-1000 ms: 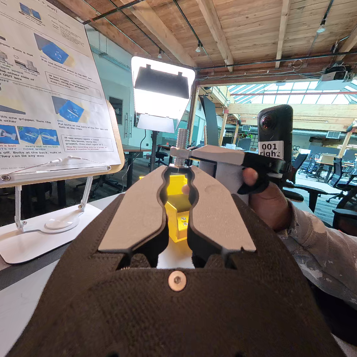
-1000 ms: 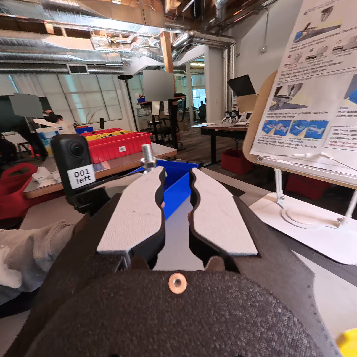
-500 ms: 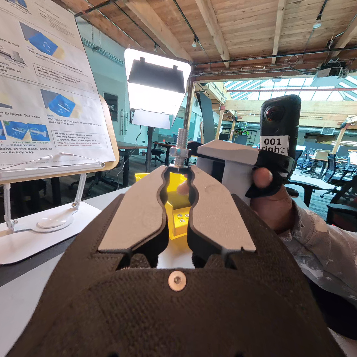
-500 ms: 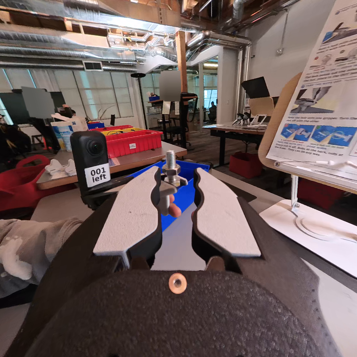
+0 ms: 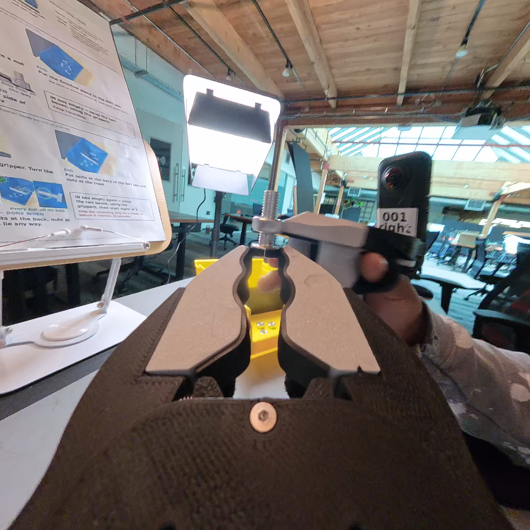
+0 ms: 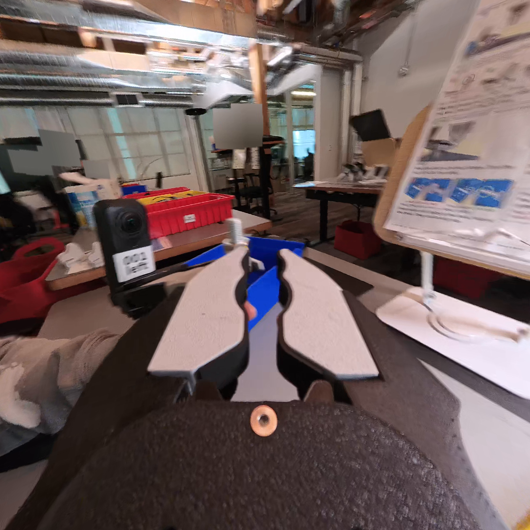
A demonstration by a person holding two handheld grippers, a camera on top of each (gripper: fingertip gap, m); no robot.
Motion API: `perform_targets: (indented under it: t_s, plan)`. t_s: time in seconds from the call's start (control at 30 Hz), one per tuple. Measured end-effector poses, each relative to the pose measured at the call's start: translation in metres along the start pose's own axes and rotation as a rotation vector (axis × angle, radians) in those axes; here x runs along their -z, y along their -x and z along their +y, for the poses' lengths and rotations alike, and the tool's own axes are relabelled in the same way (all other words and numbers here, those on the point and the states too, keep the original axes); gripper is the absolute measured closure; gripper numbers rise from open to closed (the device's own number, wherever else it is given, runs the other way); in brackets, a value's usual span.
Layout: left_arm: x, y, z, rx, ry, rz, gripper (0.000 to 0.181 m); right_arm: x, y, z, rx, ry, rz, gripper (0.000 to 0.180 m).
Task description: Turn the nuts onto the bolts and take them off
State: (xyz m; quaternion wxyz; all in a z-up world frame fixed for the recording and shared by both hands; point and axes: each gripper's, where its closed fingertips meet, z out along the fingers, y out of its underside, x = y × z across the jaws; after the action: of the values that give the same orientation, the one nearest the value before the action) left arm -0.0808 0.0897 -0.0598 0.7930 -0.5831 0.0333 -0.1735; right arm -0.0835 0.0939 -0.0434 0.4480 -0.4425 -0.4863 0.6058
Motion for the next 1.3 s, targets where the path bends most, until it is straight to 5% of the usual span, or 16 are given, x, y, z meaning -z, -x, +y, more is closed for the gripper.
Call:
perform_targets:
  t_s: [0.07,0.3,0.4,0.43,0.5,0.8,0.9,1.23,1.3]
  plan:
    - [0.003,0.005,-0.007,0.012,-0.023,-0.001,0.162,0.006,-0.017,-0.004,-0.015,-0.023,0.069,0.169]
    - [0.000,0.000,0.001,-0.003,0.004,0.007,0.162,-0.004,0.012,0.002,0.003,0.011,-0.041,0.143]
    - [0.000,-0.003,-0.001,-0.012,-0.001,0.010,0.162,-0.002,0.004,0.002,-0.012,0.004,-0.023,0.144]
    - [0.001,-0.002,-0.005,-0.004,-0.019,0.016,0.162,0.001,-0.007,0.000,-0.041,-0.008,0.028,0.165]
    - [0.004,0.002,-0.010,0.002,-0.029,0.012,0.162,0.007,-0.020,-0.007,-0.072,-0.049,0.070,0.170]
    - [-0.002,-0.007,0.002,-0.011,0.008,0.027,0.162,-0.003,0.009,0.000,0.004,0.002,-0.020,0.146]
    - [0.004,0.000,-0.008,0.022,-0.037,0.022,0.162,0.004,-0.010,-0.007,-0.014,-0.030,0.063,0.168]
    - [0.000,-0.007,-0.001,0.001,-0.007,0.038,0.162,-0.002,0.010,-0.003,0.015,-0.012,-0.018,0.148]
    - [0.002,-0.005,-0.006,0.011,-0.028,0.037,0.162,0.002,-0.003,-0.007,-0.013,-0.027,0.033,0.167]
